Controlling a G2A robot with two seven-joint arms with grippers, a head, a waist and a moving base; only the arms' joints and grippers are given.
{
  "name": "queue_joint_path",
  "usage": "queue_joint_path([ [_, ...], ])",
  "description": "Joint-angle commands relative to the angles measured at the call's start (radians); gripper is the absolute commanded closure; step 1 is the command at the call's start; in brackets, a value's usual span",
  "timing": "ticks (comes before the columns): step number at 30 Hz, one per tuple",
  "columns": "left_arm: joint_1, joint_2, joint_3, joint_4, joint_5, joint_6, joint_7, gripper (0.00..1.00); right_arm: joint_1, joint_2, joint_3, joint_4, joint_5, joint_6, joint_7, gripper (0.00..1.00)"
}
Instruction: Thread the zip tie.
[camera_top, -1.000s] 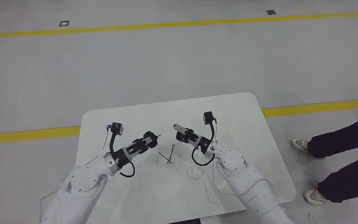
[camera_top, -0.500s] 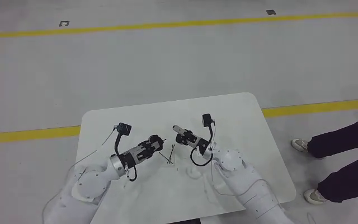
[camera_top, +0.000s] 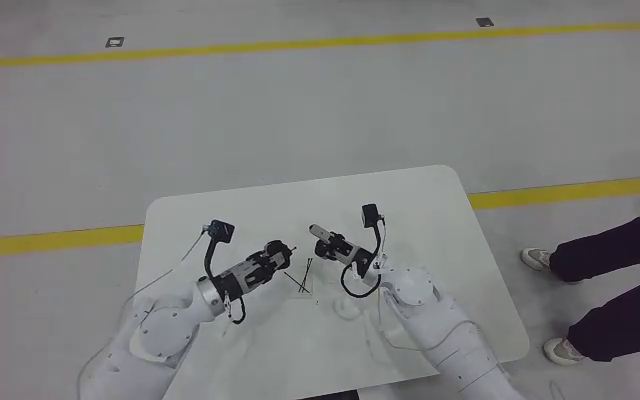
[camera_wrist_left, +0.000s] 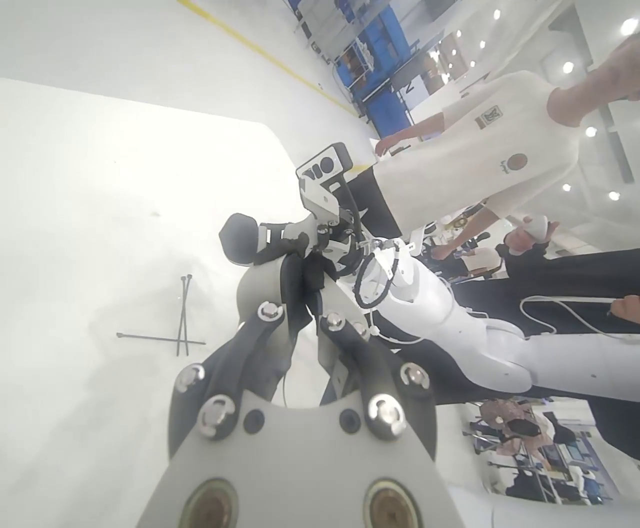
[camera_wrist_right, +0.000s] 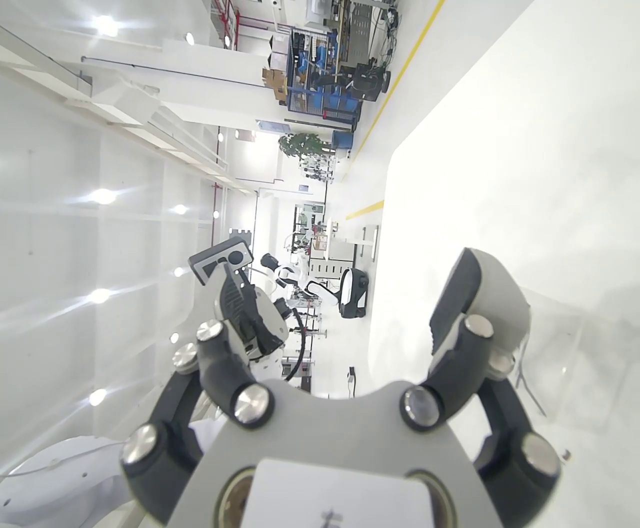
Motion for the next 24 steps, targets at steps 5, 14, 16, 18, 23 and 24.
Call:
queue_joint_path([
  [5, 0.053, 0.021, -0.092, -0.022, -0.032, -0.001, -0.017, 1.0, 0.0, 0.0, 0.0, 0.0, 0.0, 0.0, 0.0, 0.0],
  [14, 0.093, 0.034, -0.14, -0.042, -0.069, -0.001, -0.035, 1.0, -0.001, 0.0, -0.001, -0.001, -0.002, 0.001, -0.002, 0.0],
  [16, 0.093, 0.034, -0.14, -0.042, -0.069, -0.001, -0.035, 1.0, 0.002, 0.0, -0.014, -0.012, -0.036, 0.02, 0.0, 0.0],
  [18, 0.093, 0.034, -0.14, -0.042, -0.069, -0.001, -0.035, 1.0, 0.018, 0.003, -0.027, -0.025, -0.107, 0.093, 0.015, 0.0],
  [23, 0.093, 0.034, -0.14, -0.042, -0.069, -0.001, -0.035, 1.0, 0.038, 0.01, -0.046, -0.064, -0.217, 0.255, 0.068, 0.0],
  [24, 0.093, 0.034, -0.138, -0.041, -0.068, 0.004, -0.03, 1.0, 0.041, 0.012, -0.055, -0.071, -0.241, 0.292, 0.1, 0.0],
])
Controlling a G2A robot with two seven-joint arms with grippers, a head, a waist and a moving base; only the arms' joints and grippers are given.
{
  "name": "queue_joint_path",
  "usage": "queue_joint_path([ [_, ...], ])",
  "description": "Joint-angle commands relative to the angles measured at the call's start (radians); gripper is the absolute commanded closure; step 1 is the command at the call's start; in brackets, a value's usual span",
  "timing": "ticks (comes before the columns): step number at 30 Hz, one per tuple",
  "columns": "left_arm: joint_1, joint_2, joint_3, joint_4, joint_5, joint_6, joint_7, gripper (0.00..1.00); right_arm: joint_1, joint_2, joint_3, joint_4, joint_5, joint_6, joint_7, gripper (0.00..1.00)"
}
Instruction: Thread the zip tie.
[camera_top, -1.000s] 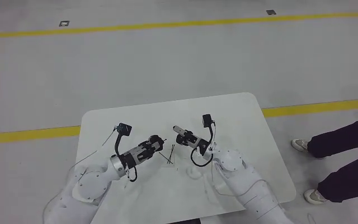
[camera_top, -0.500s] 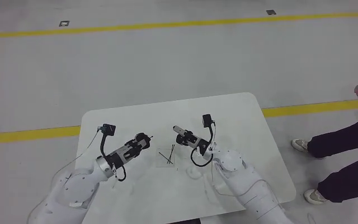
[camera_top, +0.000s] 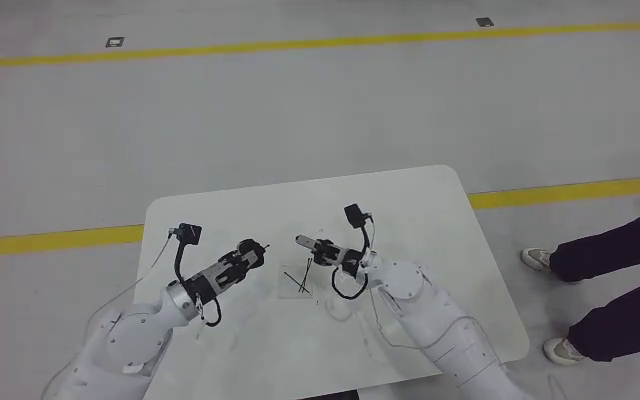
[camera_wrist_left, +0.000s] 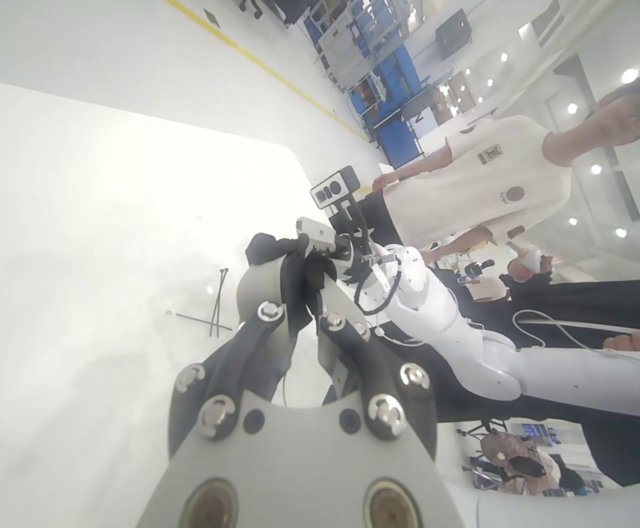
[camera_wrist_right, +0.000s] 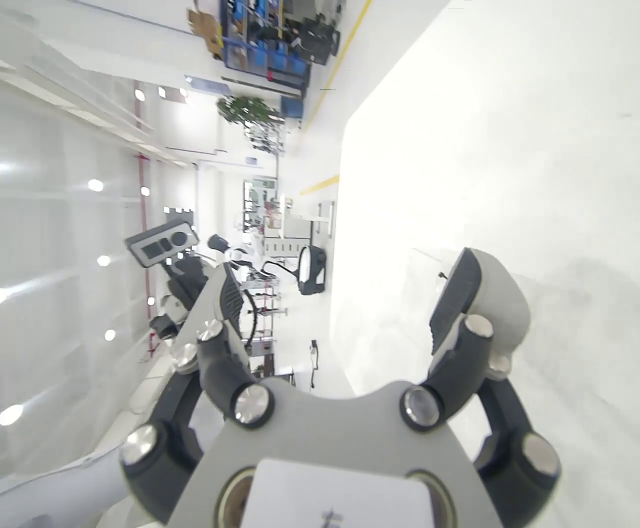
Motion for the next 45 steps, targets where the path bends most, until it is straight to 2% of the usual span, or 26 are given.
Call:
queue_joint_path([
  [1, -0.002, -0.001, 0.006, 0.001, 0.005, 0.008, 0.011, 1.0, 0.005, 0.003, -0.006, -0.015, -0.035, 0.051, 0.035, 0.0],
  [3, 0.0, 0.0, 0.004, 0.001, 0.005, 0.011, 0.015, 1.0, 0.0, 0.005, 0.002, -0.022, -0.033, 0.054, 0.026, 0.0],
  [6, 0.023, 0.005, -0.026, -0.003, -0.004, 0.006, 0.012, 1.0, 0.0, 0.005, 0.002, -0.022, -0.033, 0.054, 0.026, 0.0],
  [11, 0.069, 0.013, -0.068, -0.013, -0.074, 0.0, -0.001, 1.0, -0.001, 0.005, -0.002, -0.023, -0.04, 0.053, 0.024, 0.0],
  [13, 0.07, 0.014, -0.07, -0.02, -0.076, 0.0, -0.007, 1.0, 0.002, 0.004, -0.018, -0.034, -0.057, 0.055, 0.022, 0.0],
  [15, 0.07, 0.014, -0.07, -0.02, -0.076, 0.0, -0.007, 1.0, 0.024, 0.001, -0.05, -0.039, -0.099, 0.083, 0.044, 0.0],
  [20, 0.07, 0.014, -0.07, -0.02, -0.076, 0.0, -0.007, 1.0, 0.078, -0.013, -0.13, -0.043, -0.164, 0.186, 0.057, 0.0],
  [28, 0.07, 0.014, -0.07, -0.02, -0.076, 0.0, -0.007, 1.0, 0.082, -0.014, -0.14, -0.049, -0.184, 0.195, 0.047, 0.0],
  [33, 0.066, 0.013, -0.065, -0.02, -0.076, 0.008, 0.004, 1.0, 0.09, -0.017, -0.174, -0.061, -0.266, 0.294, 0.034, 0.0],
  [36, 0.074, 0.015, -0.082, -0.016, -0.092, 0.013, 0.002, 1.0, 0.091, -0.02, -0.183, -0.073, -0.279, 0.336, 0.03, 0.0],
  [40, 0.098, 0.021, -0.122, -0.009, -0.145, 0.014, -0.022, 1.0, 0.075, -0.016, -0.173, -0.109, -0.287, 0.331, 0.03, 0.0],
  [45, 0.118, 0.026, -0.158, -0.008, -0.185, 0.006, -0.043, 1.0, 0.075, -0.016, -0.173, -0.109, -0.287, 0.331, 0.03, 0.0],
])
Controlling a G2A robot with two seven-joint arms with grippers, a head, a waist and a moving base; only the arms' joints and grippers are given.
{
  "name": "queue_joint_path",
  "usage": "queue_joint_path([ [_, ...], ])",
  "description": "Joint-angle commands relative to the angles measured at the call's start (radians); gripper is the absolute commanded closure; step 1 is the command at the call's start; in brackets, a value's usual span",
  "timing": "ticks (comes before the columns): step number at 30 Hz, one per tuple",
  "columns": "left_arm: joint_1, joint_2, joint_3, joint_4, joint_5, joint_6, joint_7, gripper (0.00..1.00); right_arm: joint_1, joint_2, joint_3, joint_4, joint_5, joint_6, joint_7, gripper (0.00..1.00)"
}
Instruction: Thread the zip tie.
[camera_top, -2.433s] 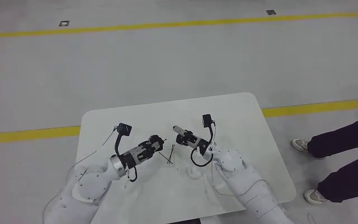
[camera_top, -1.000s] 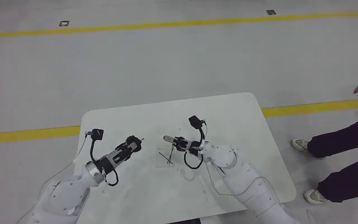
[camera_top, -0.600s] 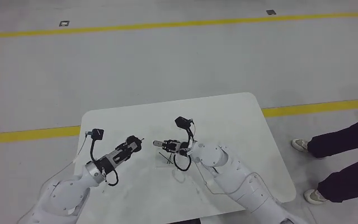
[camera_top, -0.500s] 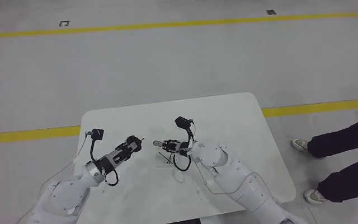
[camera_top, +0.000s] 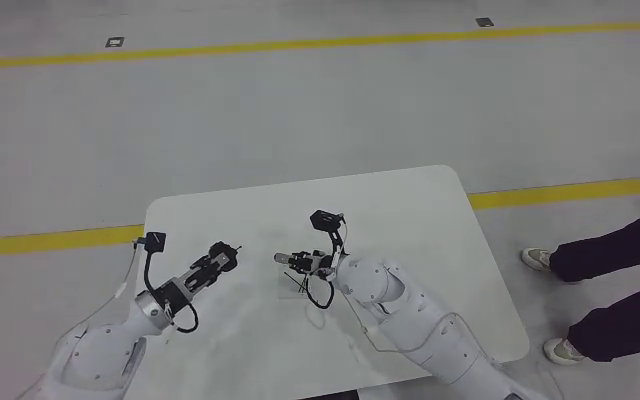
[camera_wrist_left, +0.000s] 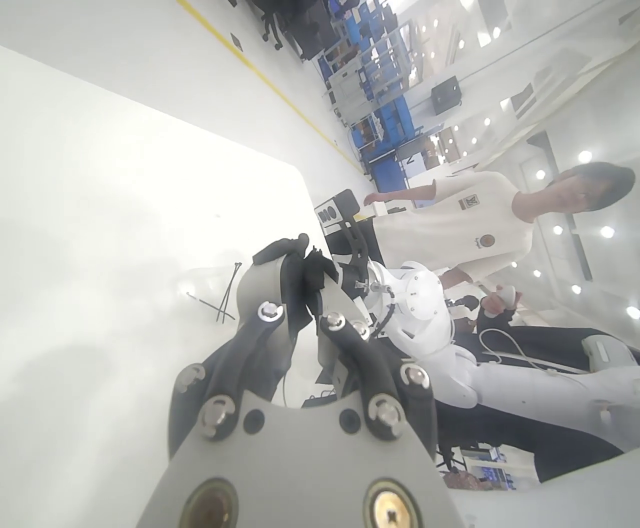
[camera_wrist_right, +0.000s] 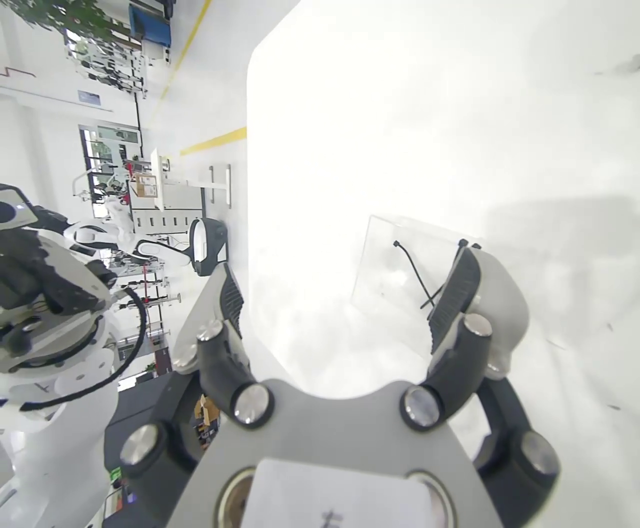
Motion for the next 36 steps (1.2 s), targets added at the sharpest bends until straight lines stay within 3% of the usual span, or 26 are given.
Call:
queue_joint_path([
  [1, 0.001, 0.0, -0.002, 0.0, -0.002, -0.001, 0.0, 1.0, 0.0, 0.0, 0.0, 0.0, 0.0, 0.0, 0.0, 0.0],
  [6, 0.001, 0.0, -0.002, 0.0, -0.002, -0.001, 0.0, 1.0, -0.002, -0.001, -0.012, -0.016, -0.022, -0.004, -0.014, 0.0],
  [9, 0.001, 0.0, -0.002, 0.0, -0.002, -0.001, 0.0, 1.0, 0.007, -0.004, -0.038, -0.037, -0.069, 0.038, -0.006, 0.0],
  [16, 0.001, 0.0, -0.002, 0.0, -0.002, -0.001, 0.0, 1.0, 0.005, -0.026, -0.031, -0.006, -0.195, 0.038, 0.054, 0.0],
  [18, 0.001, 0.0, -0.002, 0.0, -0.002, -0.001, 0.0, 1.0, -0.016, -0.034, -0.012, -0.029, -0.2, 0.038, 0.048, 0.0],
  [36, 0.001, 0.0, -0.002, 0.0, -0.002, -0.001, 0.0, 1.0, -0.016, -0.034, -0.012, -0.029, -0.2, 0.038, 0.048, 0.0],
])
